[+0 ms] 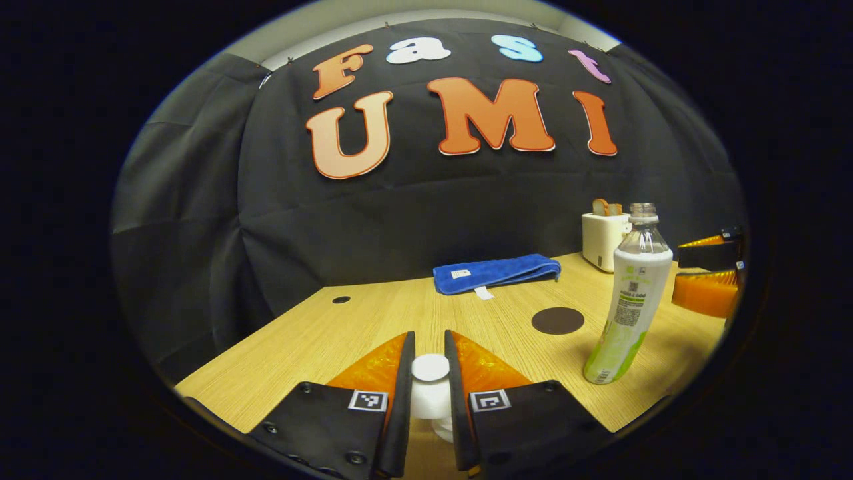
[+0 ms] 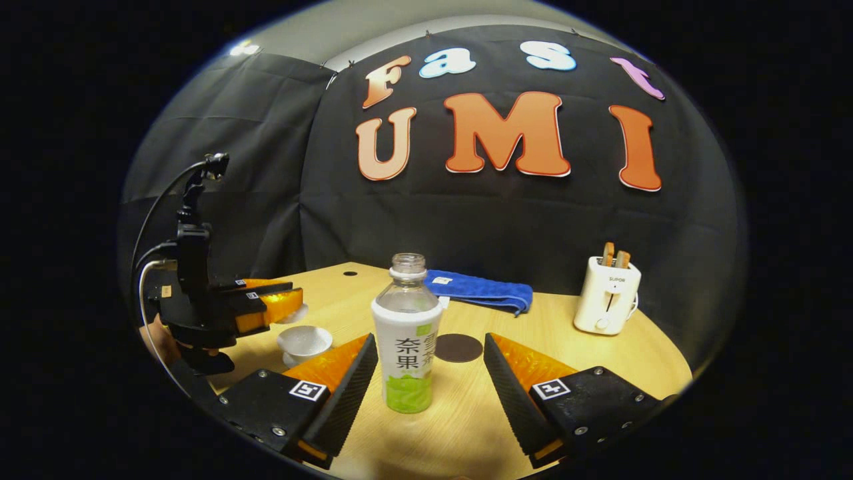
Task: Open the teacup lid with one hand, grasp the water bottle and pour water into the teacup with the other hand; after pouring, place the water bottle on the coaster and then close the teacup lid.
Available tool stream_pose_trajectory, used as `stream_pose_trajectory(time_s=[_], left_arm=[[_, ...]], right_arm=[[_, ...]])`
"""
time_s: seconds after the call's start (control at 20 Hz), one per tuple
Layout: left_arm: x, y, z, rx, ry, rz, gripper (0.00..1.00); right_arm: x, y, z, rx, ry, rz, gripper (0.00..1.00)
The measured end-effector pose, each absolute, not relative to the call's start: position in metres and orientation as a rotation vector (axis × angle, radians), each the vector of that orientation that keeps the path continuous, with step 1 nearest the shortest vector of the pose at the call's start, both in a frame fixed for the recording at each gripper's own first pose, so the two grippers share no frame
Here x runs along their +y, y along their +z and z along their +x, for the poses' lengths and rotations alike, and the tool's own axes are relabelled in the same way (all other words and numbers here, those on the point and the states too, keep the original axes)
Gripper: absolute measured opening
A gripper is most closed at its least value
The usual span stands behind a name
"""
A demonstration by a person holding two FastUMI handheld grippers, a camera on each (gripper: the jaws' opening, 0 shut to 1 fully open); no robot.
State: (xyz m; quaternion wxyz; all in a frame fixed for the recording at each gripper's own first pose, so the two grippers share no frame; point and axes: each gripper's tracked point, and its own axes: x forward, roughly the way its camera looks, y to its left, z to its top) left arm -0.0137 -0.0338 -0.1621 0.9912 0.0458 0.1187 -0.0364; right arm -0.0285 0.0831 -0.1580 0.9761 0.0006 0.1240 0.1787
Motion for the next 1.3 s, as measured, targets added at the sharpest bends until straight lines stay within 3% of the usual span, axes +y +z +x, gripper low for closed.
stream_pose_trajectory(time_s=[0.5,0.6,0.7,1.0,1.05,1.1,1.3], left_arm=[[0.025,-0.165,-0.023,0.239,0.025,0.070,0.31],[0.033,-0.169,-0.024,0.243,0.037,0.071,0.31],[0.037,-0.173,-0.026,0.249,0.045,0.070,0.31],[0.051,-0.176,-0.029,0.244,0.058,0.054,0.31],[0.054,-0.177,-0.028,0.245,0.062,0.049,0.31],[0.056,-0.178,-0.029,0.248,0.064,0.044,0.31],[0.065,-0.180,-0.032,0.253,0.073,0.032,0.31]], right_arm=[[0.122,-0.222,-0.009,0.402,0.317,0.023,0.93],[0.119,-0.232,-0.004,0.424,0.280,0.000,0.82],[0.119,-0.229,-0.003,0.429,0.265,0.008,0.65],[0.112,-0.225,0.002,0.446,0.235,-0.068,0.63],[0.110,-0.223,0.004,0.442,0.226,-0.104,0.58],[0.106,-0.220,0.005,0.435,0.217,-0.144,0.63],[0.099,-0.212,0.014,0.410,0.183,-0.312,0.60]])
